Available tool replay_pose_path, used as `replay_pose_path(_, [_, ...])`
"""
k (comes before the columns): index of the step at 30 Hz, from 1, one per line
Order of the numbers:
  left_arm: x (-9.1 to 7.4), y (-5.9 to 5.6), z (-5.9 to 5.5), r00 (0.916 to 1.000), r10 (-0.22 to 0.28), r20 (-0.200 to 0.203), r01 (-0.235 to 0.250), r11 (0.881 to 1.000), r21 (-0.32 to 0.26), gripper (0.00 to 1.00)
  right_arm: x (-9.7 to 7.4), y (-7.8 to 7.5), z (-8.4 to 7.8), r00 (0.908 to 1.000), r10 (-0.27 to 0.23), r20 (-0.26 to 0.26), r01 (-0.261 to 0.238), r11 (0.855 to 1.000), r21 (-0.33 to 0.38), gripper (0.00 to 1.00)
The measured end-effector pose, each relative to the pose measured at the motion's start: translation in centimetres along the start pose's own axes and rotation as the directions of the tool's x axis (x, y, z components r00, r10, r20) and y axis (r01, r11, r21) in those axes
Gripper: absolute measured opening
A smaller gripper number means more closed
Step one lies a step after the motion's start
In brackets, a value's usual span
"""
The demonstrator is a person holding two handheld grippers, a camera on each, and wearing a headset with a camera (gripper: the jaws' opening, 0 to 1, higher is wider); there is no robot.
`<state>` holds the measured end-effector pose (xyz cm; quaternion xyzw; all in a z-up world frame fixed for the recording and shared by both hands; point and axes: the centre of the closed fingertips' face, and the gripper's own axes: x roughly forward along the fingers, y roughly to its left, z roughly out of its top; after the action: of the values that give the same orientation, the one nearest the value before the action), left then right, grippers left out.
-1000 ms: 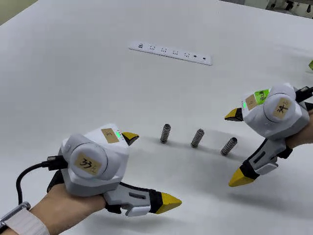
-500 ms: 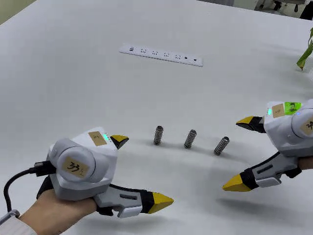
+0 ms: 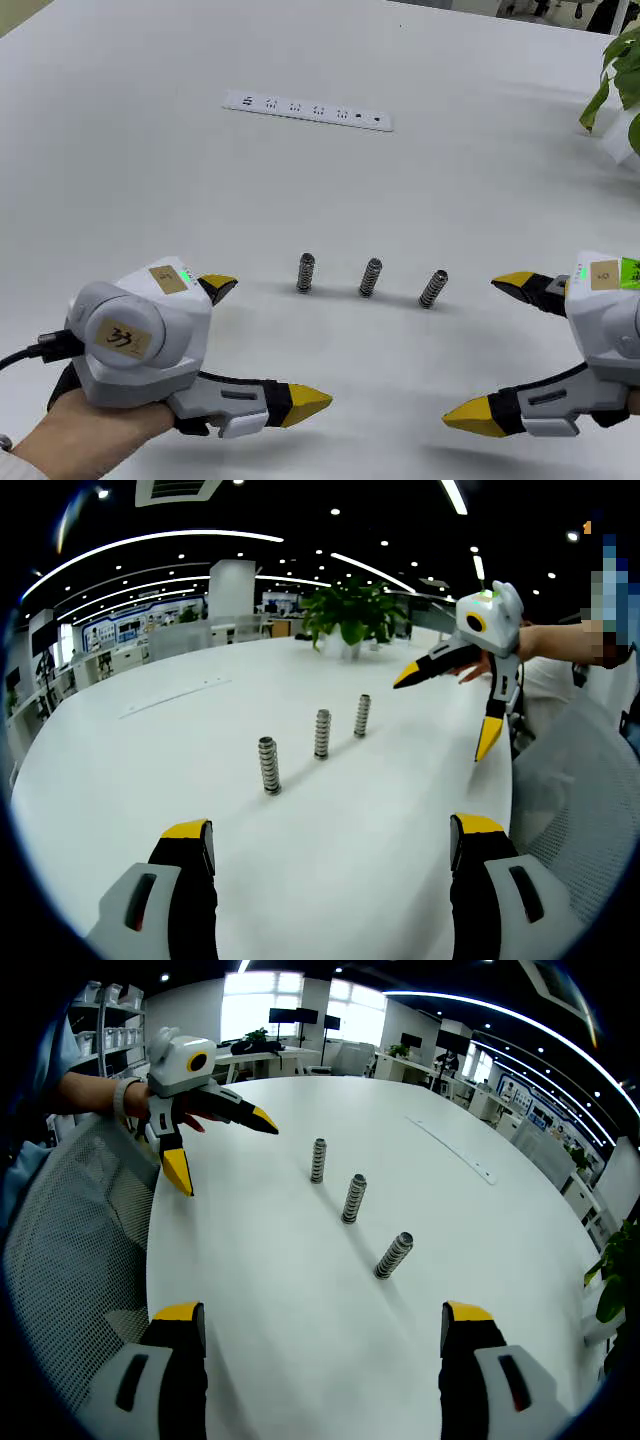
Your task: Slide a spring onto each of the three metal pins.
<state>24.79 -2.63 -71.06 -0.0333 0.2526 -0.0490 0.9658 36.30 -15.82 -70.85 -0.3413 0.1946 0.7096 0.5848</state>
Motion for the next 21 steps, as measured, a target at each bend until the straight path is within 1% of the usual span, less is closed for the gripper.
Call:
replay_pose_path(2, [0.0,0.1,-0.1,1.0,0.003,0.001,-0.003,1.0,0.002,1.0,-0.1,0.2,-0.1,0.9994,-0.028,0.023,0.027,0.999,0.04,0.99])
replay_pose_path(3, [-0.1,0.1,0.0,1.0,0.007,0.004,-0.007,1.0,-0.001,1.0,-0.2,0.3,-0.1,0.998,-0.047,0.041,0.044,0.996,0.08,0.99])
replay_pose_path(4, [-0.1,0.2,0.1,0.9999,0.01,0.005,-0.01,1.0,-0.001,1.0,-0.3,0.3,0.0,0.9963,-0.068,0.054,0.062,0.994,0.095,0.99])
replay_pose_path(5, [-0.1,0.3,0.0,0.9998,0.018,0.005,-0.018,1.0,-0.001,1.0,-0.4,0.2,0.0,0.992,-0.104,0.073,0.095,0.989,0.115,0.99])
replay_pose_path(6, [-0.2,0.3,0.1,0.9996,0.026,0.003,-0.026,1.0,0.001,1.0,-0.5,0.1,0.0,0.9881,-0.129,0.083,0.117,0.983,0.139,0.99])
replay_pose_path(7, [-0.3,0.3,0.2,0.9994,0.034,0.005,-0.034,0.999,0.003,1.0,-0.6,0.1,0.0,0.9845,-0.146,0.097,0.13,0.978,0.161,0.99])
replay_pose_path(8, [-0.3,0.5,0.2,0.999,0.044,0.008,-0.044,0.999,-0.002,1.0,-0.9,0.1,0.2,0.9781,-0.169,0.122,0.144,0.972,0.187,0.99])
replay_pose_path(9, [-0.3,0.7,0.1,0.9988,0.047,0.012,-0.047,0.999,-0.007,1.0,-1.1,0.1,0.1,0.9742,-0.184,0.131,0.155,0.967,0.2,0.99])
replay_pose_path(11, [-0.4,0.8,0.5,0.9984,0.05,0.028,-0.05,0.999,-0.005,1.0,-1.5,0.3,-0.3,0.972,-0.201,0.121,0.172,0.961,0.215,0.99])
replay_pose_path(12, [-0.4,0.9,0.7,0.998,0.053,0.034,-0.053,0.999,-0.006,1.0,-1.7,0.3,-0.4,0.9688,-0.217,0.119,0.188,0.957,0.22,0.99])
replay_pose_path(14, [-0.6,1.0,0.8,0.997,0.063,0.045,-0.062,0.998,-0.017,1.0,-2.0,0.4,-0.4,0.9575,-0.254,0.137,0.218,0.948,0.231,0.99])
replay_pose_path(15, [-0.5,0.9,0.8,0.9969,0.066,0.042,-0.065,0.998,-0.02,1.0,-2.2,0.3,-0.5,0.9493,-0.28,0.142,0.242,0.94,0.24,0.99])
replay_pose_path(16, [-0.4,1.0,0.7,0.997,0.067,0.04,-0.066,0.998,-0.018,1.0,-2.4,0.3,-0.6,0.945,-0.296,0.138,0.258,0.935,0.244,0.99])
replay_pose_path(17, [-0.4,1.2,0.6,0.997,0.068,0.038,-0.067,0.998,-0.015,1.0,-2.7,0.3,-0.5,0.9406,-0.306,0.146,0.265,0.932,0.249,0.99])
replay_pose_path(18, [-0.3,1.1,0.5,0.9972,0.067,0.033,-0.067,0.998,-0.013,1.0,-3.2,0.2,-0.4,0.9321,-0.322,0.166,0.273,0.925,0.263,0.99])
replay_pose_path(20, [-0.3,1.2,0.4,0.9972,0.07,0.026,-0.069,0.998,-0.012,1.0,-3.7,0.0,-0.4,0.9257,-0.338,0.17,0.284,0.918,0.276,0.99])
replay_pose_path(21, [-0.3,1.3,0.2,0.9973,0.069,0.026,-0.068,0.998,-0.015,1.0,-3.7,-0.2,-0.6,0.9233,-0.346,0.167,0.291,0.914,0.284,0.99])
